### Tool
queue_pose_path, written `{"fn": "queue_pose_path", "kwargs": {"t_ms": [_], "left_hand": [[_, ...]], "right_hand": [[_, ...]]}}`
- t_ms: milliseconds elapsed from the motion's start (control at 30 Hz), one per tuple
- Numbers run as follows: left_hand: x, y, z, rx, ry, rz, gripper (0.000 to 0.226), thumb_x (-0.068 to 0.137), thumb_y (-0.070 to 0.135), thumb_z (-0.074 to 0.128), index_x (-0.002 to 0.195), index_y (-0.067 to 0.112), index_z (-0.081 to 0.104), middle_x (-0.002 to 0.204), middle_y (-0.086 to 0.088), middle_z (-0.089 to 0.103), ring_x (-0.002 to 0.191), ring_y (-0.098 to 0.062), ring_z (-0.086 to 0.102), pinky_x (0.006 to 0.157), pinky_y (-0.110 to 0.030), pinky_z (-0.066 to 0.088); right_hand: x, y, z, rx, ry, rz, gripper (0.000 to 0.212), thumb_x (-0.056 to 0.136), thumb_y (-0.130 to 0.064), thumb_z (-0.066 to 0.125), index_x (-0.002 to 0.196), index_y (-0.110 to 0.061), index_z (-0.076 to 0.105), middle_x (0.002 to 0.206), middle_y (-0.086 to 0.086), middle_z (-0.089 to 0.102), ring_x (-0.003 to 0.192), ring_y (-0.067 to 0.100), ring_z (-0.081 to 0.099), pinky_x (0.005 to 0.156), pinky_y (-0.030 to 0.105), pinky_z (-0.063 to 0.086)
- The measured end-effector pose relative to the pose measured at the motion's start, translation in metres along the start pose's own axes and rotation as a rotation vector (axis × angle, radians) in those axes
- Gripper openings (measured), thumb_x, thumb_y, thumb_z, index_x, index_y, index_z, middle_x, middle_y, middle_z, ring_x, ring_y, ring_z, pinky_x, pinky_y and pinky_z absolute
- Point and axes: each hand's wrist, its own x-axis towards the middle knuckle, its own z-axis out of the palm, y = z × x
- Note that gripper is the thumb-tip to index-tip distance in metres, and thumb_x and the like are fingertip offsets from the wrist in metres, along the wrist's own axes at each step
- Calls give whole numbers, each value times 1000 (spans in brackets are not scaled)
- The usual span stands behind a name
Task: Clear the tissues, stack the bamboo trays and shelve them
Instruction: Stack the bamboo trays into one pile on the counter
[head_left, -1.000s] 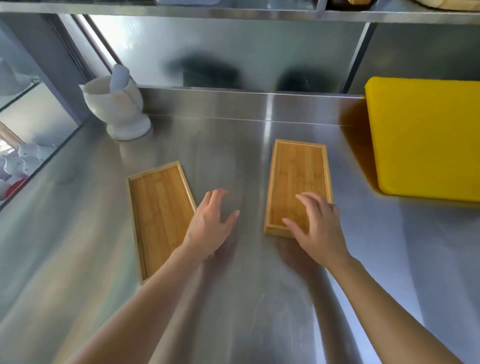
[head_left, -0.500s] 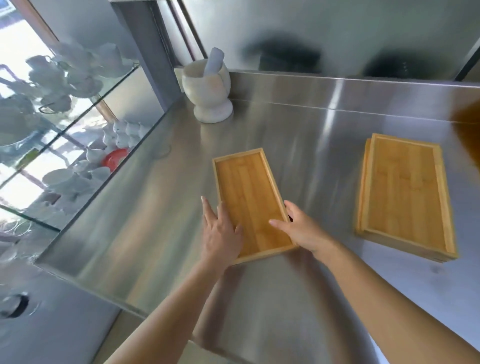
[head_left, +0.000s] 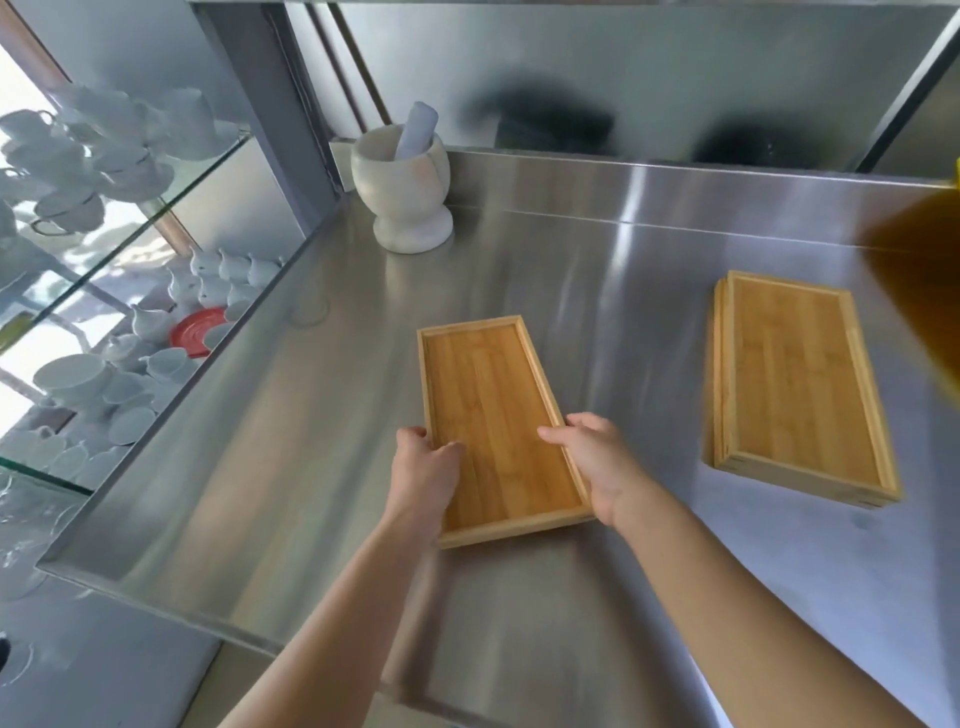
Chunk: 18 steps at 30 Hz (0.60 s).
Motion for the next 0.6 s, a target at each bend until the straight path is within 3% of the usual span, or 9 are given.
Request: {"fn": "queue_pose_path", "kwargs": {"t_ms": [133, 233, 300, 367, 500, 600], "left_hand": [[0, 7, 0, 39, -43, 52, 19, 88, 16, 56, 103, 11, 47, 105, -9, 60, 94, -26, 59, 81, -39, 51], [-3, 21, 8, 30, -55, 89, 23, 89, 20, 54, 108, 7, 52, 106, -10, 63, 95, -28, 62, 86, -45, 53], [-8, 32, 20, 14, -73, 142, 21, 91, 20, 51, 107, 6, 53, 102, -10, 63, 91, -27, 63, 81, -44, 54], [-16, 46, 36, -18, -112, 196, 15, 91, 19, 50, 102, 9, 50, 96, -5, 59, 85, -21, 60, 72, -38, 51], [-37, 70, 82, 67, -308, 325, 12, 90, 15, 50, 101, 17, 47, 97, 0, 60, 90, -20, 59, 81, -38, 49], [-54, 69, 129, 185, -442, 416, 23, 89, 6, 39, 108, 20, 43, 95, 6, 53, 88, -16, 52, 70, -27, 44]], "right_hand": [[-6, -5, -5, -52, 30, -35, 53, 88, -16, 55, 136, -9, 33, 143, 10, 39, 130, 26, 38, 107, 39, 29], [-12, -11, -15, -78, 111, -81, 45, 89, -13, 52, 133, -9, 39, 132, 10, 49, 119, 26, 47, 102, 40, 38], [-18, -16, -26, -119, 187, -138, 38, 92, -8, 45, 129, -10, 43, 121, 7, 54, 101, 20, 52, 82, 32, 46], [-24, -20, -46, -147, 282, -207, 32, 93, -7, 42, 124, -11, 48, 112, 4, 57, 89, 16, 52, 68, 27, 43], [-34, -30, -100, -169, 474, -275, 27, 93, -9, 44, 118, -7, 54, 114, 8, 61, 95, 21, 53, 78, 29, 36], [-39, -35, -142, -233, 621, -291, 31, 94, -10, 43, 123, -2, 50, 121, 16, 59, 105, 29, 54, 81, 28, 37]]}}
